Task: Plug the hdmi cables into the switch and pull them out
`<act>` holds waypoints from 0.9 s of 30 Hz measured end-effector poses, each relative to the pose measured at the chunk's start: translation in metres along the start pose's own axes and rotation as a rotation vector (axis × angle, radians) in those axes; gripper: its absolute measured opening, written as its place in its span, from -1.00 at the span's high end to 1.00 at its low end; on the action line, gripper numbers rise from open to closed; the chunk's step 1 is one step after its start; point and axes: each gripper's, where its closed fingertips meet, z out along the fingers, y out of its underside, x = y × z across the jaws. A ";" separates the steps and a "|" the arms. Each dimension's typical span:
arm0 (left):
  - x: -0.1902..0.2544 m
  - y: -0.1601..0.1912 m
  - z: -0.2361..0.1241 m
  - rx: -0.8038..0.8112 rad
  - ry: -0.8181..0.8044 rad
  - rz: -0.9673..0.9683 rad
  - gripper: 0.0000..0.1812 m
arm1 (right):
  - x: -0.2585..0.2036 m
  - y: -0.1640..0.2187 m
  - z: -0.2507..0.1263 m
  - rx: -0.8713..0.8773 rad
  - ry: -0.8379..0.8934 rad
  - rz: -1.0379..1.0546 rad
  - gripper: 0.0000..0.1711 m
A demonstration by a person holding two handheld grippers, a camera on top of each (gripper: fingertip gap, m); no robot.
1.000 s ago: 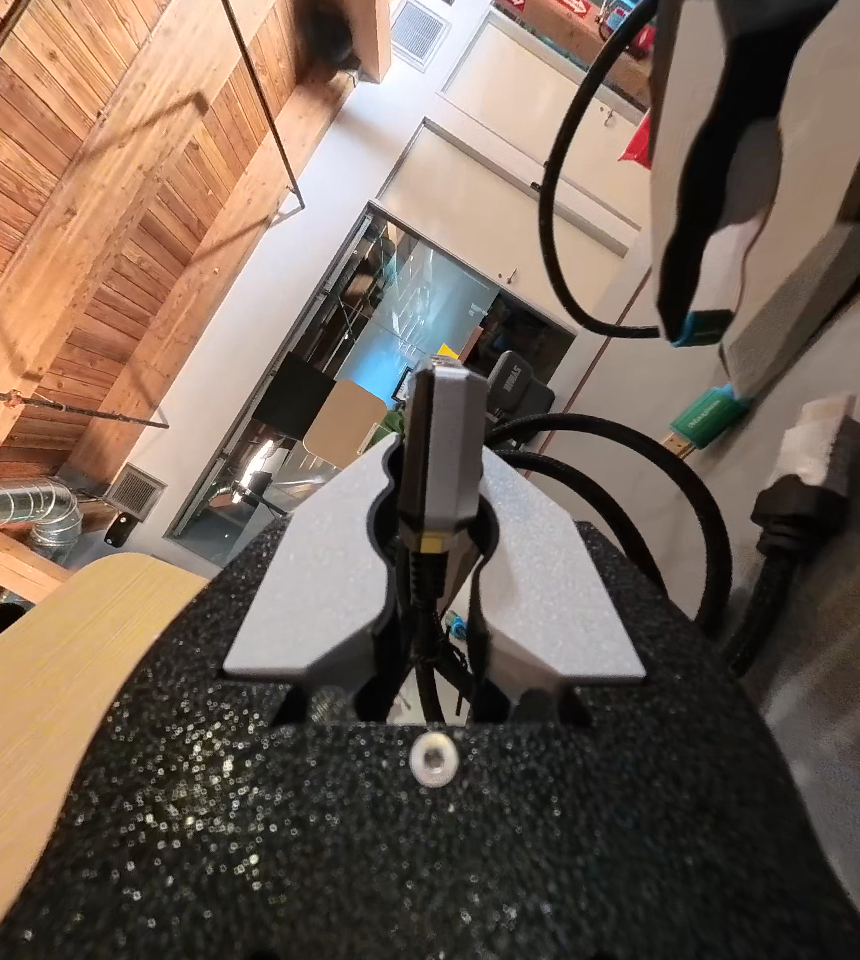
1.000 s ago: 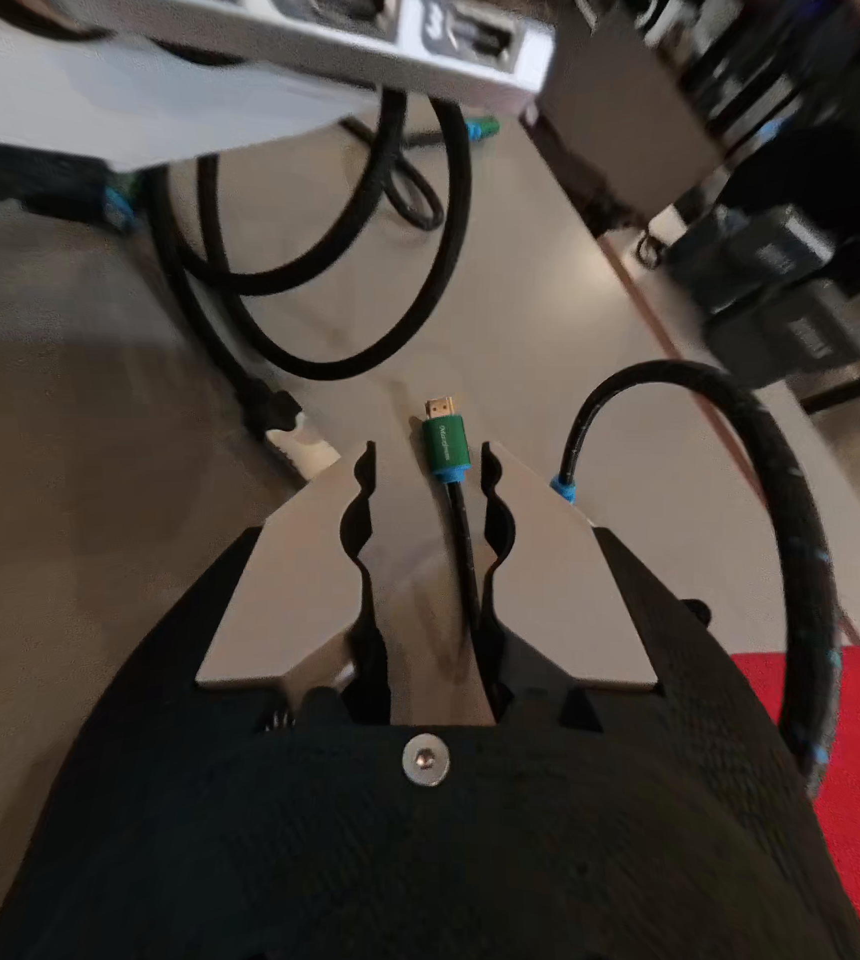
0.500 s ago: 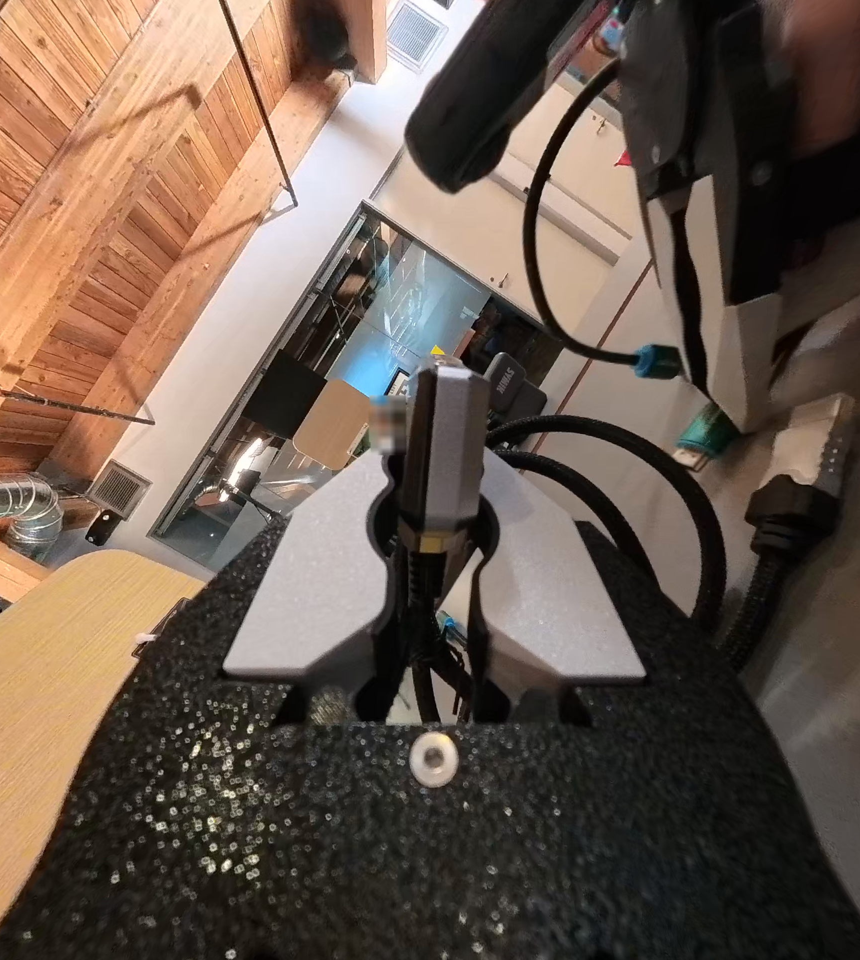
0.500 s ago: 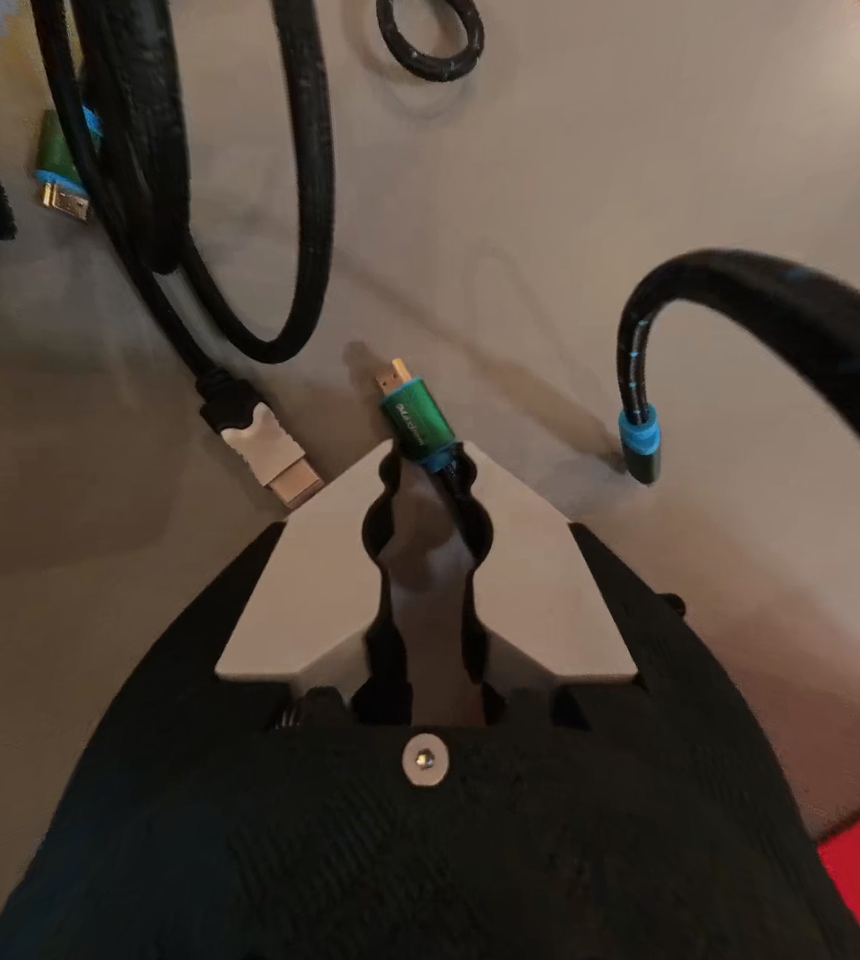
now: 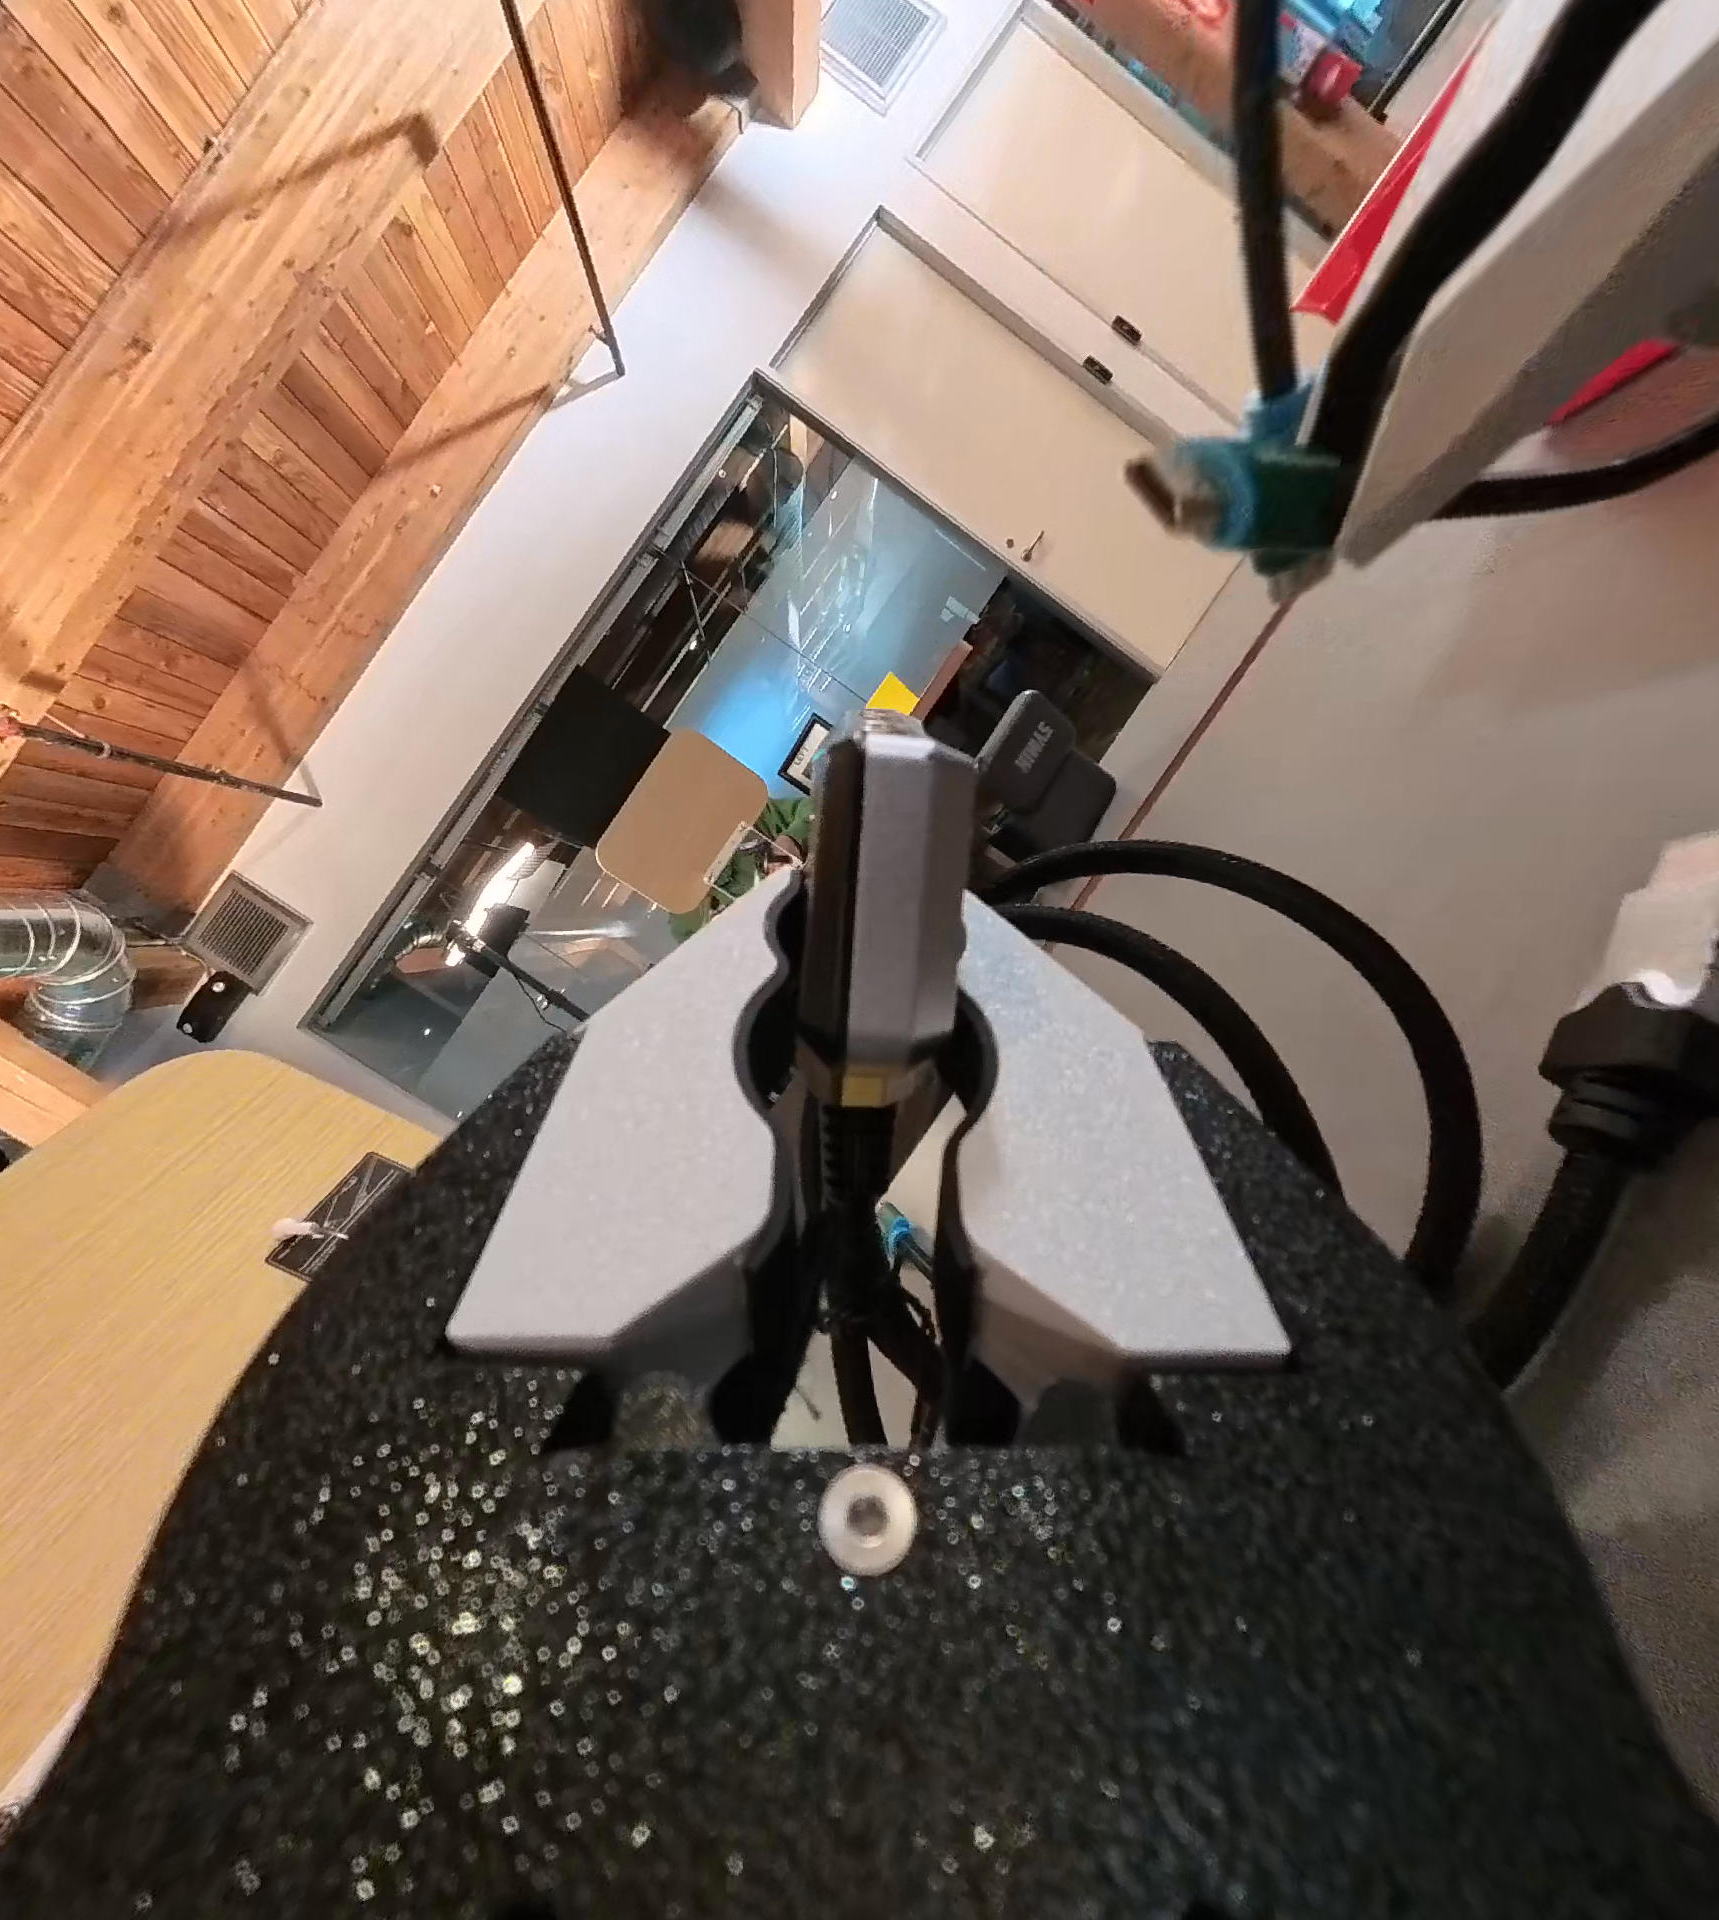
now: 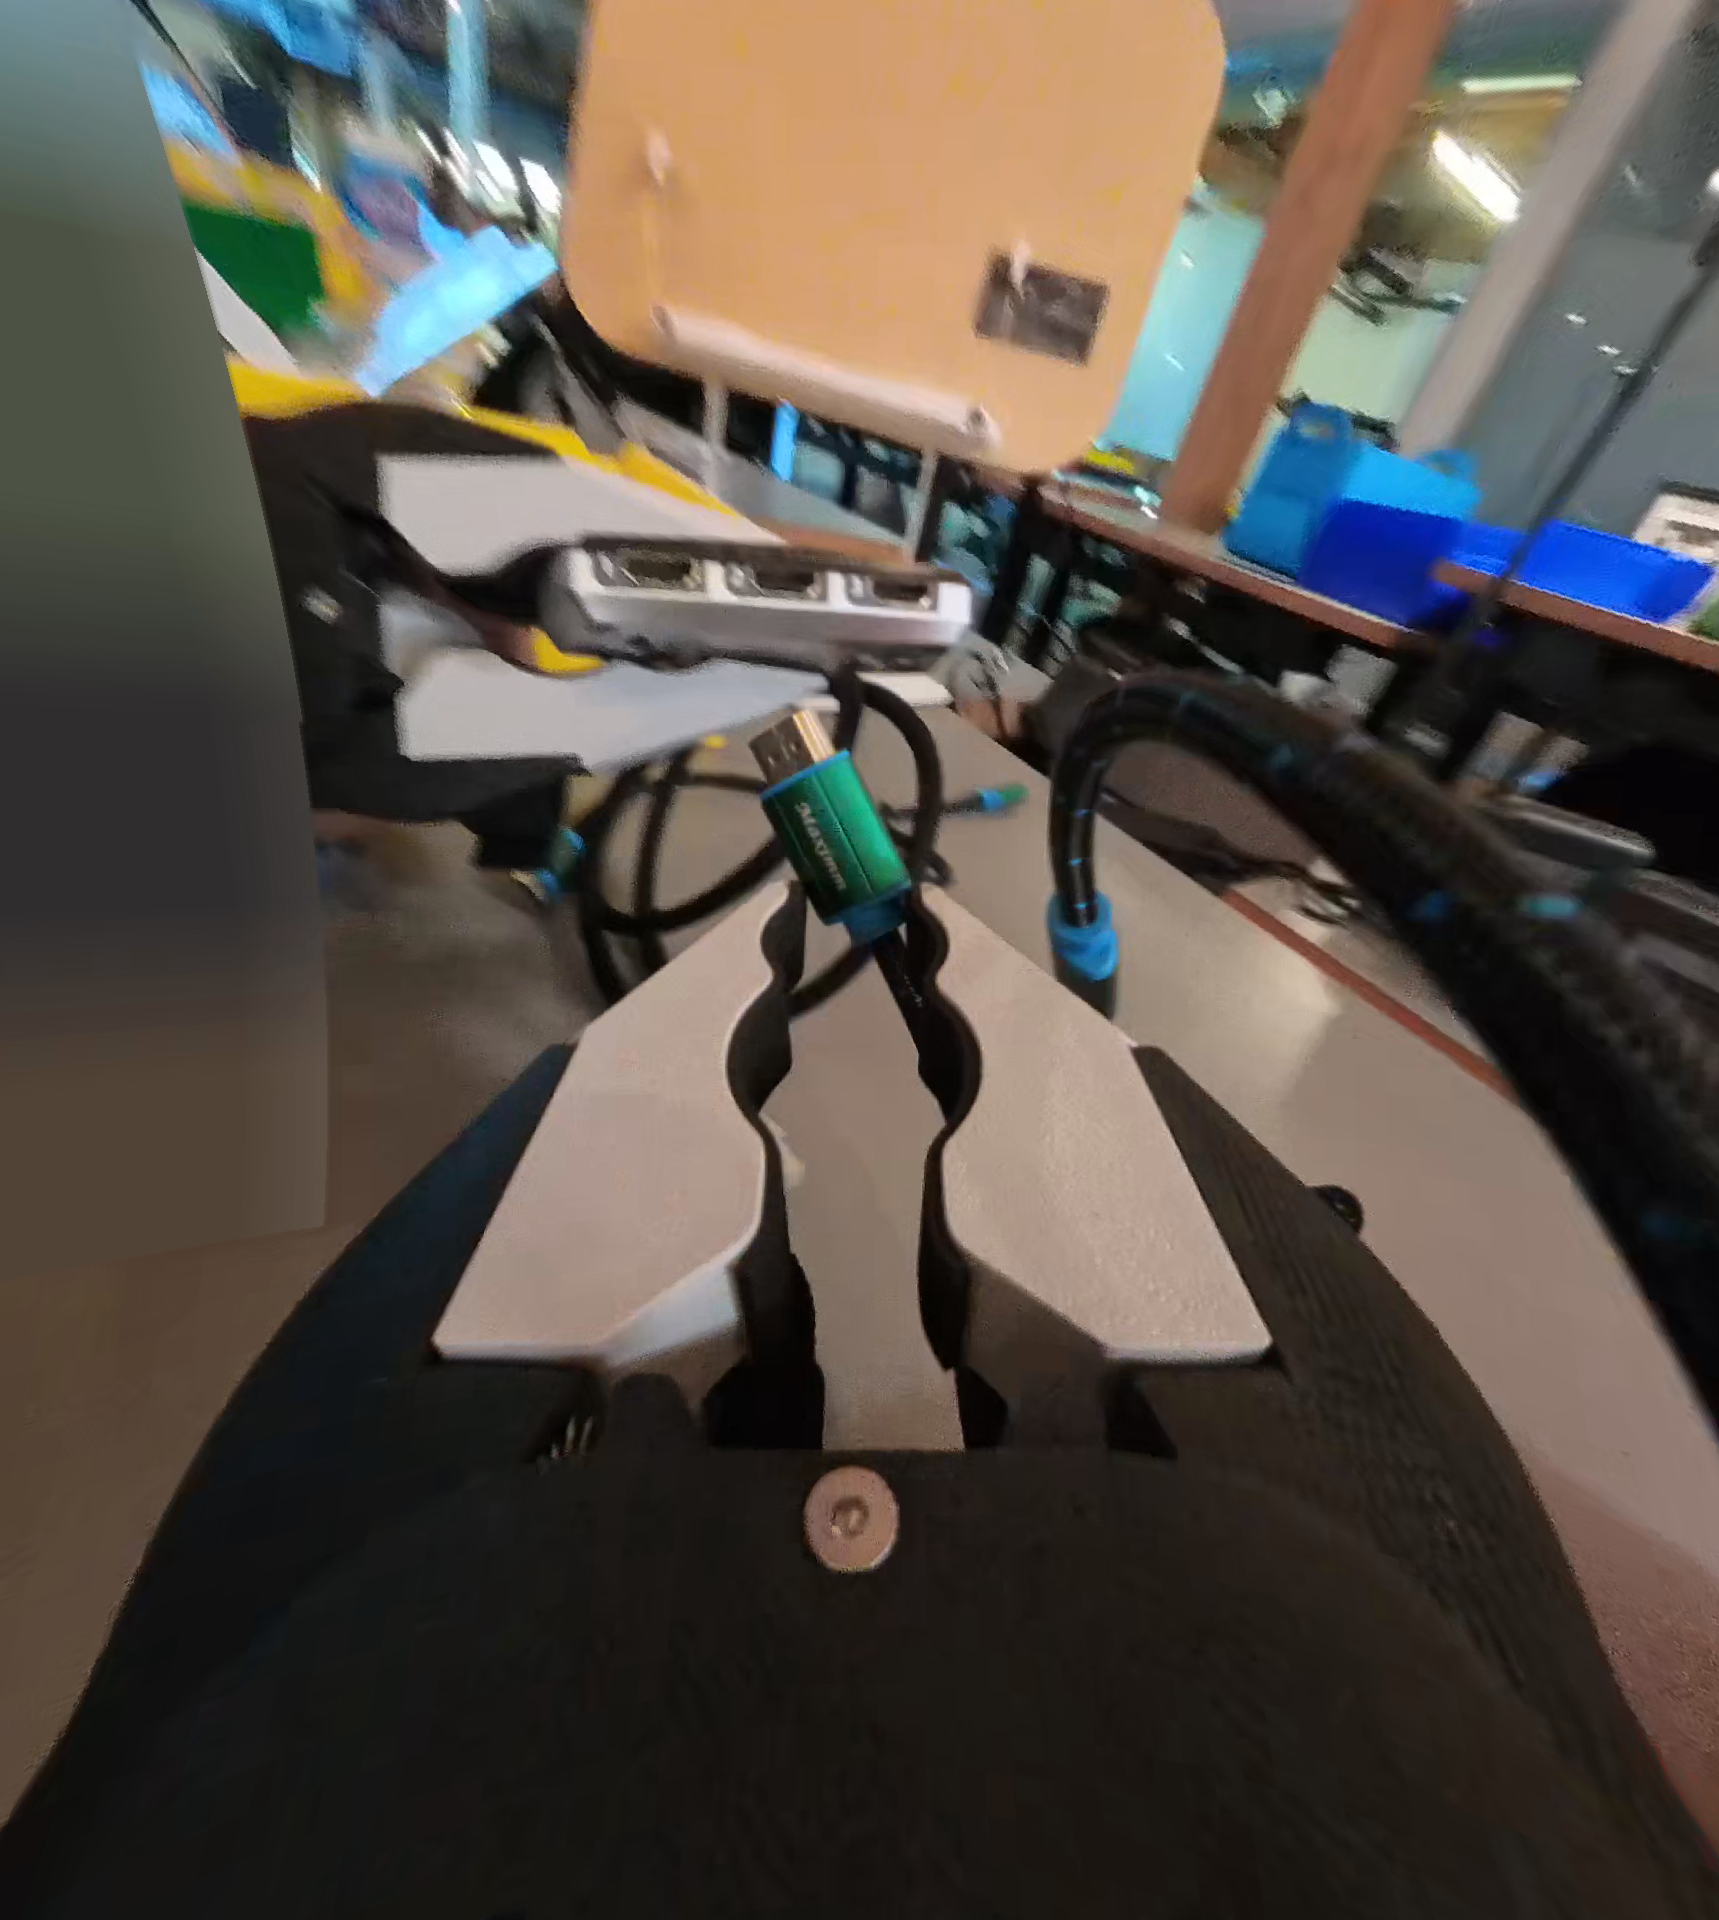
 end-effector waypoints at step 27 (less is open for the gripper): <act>0.006 0.002 0.002 -0.004 0.029 0.009 0.78 | -0.011 -0.015 0.001 0.084 0.033 -0.129 0.80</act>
